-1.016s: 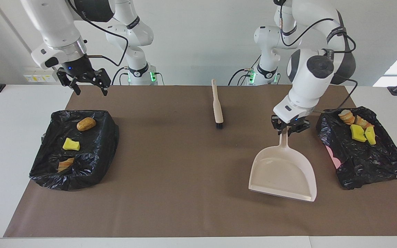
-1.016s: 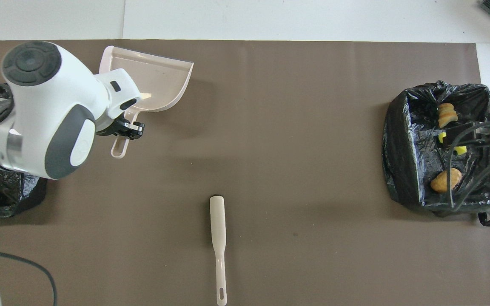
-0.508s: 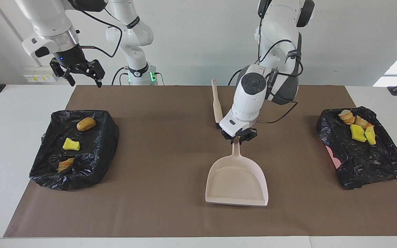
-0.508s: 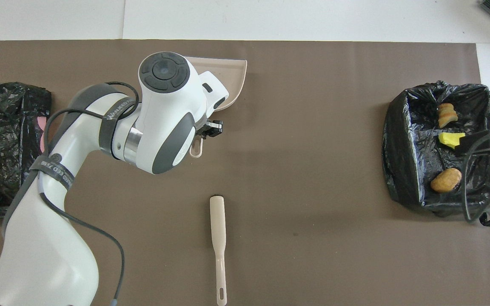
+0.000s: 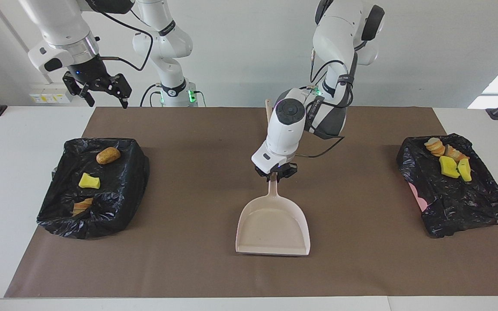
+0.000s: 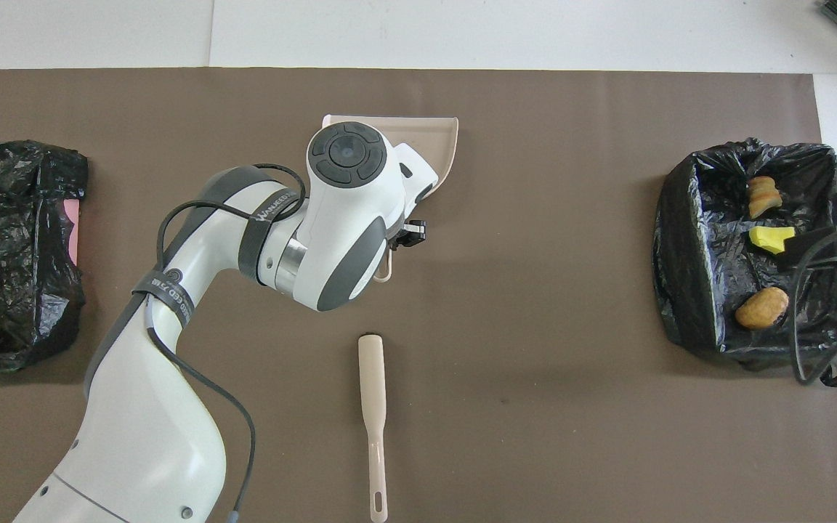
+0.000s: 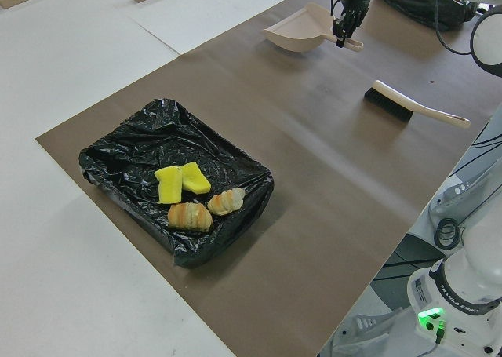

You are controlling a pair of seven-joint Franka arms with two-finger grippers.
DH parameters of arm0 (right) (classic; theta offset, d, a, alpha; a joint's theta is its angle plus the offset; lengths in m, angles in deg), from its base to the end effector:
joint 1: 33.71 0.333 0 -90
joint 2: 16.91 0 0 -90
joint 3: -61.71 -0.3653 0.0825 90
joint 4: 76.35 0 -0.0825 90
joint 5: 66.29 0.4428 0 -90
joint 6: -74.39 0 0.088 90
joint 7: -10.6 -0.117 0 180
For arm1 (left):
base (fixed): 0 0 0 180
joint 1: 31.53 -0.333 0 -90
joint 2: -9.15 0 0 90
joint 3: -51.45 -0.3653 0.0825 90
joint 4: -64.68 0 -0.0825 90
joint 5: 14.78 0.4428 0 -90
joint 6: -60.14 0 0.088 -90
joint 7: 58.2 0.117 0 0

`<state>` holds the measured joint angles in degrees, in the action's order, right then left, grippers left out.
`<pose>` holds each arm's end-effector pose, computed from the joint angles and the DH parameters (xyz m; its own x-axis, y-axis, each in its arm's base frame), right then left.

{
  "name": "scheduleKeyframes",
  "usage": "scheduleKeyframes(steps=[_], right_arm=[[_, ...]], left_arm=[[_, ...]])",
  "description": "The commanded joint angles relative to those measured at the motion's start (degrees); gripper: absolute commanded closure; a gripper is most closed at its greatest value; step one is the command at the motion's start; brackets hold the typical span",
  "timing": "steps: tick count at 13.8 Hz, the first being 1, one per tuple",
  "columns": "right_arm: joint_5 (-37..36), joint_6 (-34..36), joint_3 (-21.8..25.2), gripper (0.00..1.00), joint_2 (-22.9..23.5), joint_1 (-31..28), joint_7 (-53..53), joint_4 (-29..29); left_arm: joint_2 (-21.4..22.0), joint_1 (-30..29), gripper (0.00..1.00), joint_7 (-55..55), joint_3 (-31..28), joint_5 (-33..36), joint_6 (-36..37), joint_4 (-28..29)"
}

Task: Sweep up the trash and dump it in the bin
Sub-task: 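Bring the empty dustpan back to the mat center with the left gripper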

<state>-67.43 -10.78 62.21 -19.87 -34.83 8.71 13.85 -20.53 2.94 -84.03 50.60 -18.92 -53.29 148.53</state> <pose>0.5852 -0.0192 0.6857 0.9974 -0.0628 -0.0354 -0.0621 -0.9979 0.0206 0.6450 -0.4375 0.3914 0.9936 -0.1096 -0.0278 -0.1080 -0.9928 0.0519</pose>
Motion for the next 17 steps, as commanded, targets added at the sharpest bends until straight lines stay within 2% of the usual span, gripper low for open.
scheduleKeyframes(steps=[1,2,5,7,8,12,17], right_arm=[[0.7,0.45,-0.5,0.0,-0.47,-0.37,-0.57,-0.11],[0.7,0.45,-0.5,0.0,-0.47,-0.37,-0.57,-0.11],[0.7,0.45,-0.68,0.0,-0.47,-0.11,-0.57,-0.11],[0.7,1.15,-0.68,0.0,-0.55,-0.02,-0.48,-0.03],[0.7,1.24,-0.68,0.0,-0.73,-0.02,-0.56,0.06],[0.7,0.97,-0.68,0.0,-0.64,-0.11,-0.83,-0.03],[0.78,0.45,-0.07,0.0,-0.64,-0.73,-0.56,-0.03]], left_arm=[[0.85,0.33,0.83,0.08,-0.74,-1.14,-2.33,2.36],[1.12,0.24,0.76,0.08,-0.65,-1.14,-2.5,3.24],[1.12,0.59,0.48,0.08,-0.65,-1.14,-3.99,5.27],[1.21,0.6,0.0,-0.1,-0.82,-0.61,-3.82,4.83],[1.64,0.33,0.0,-0.18,-0.82,-0.61,-3.47,4.83],[8.93,-2.47,0.0,1.13,-1.7,-0.43,-1.37,4.92],[21.49,-11.34,0.0,13.59,-2.32,-0.26,9.95,5.36]])
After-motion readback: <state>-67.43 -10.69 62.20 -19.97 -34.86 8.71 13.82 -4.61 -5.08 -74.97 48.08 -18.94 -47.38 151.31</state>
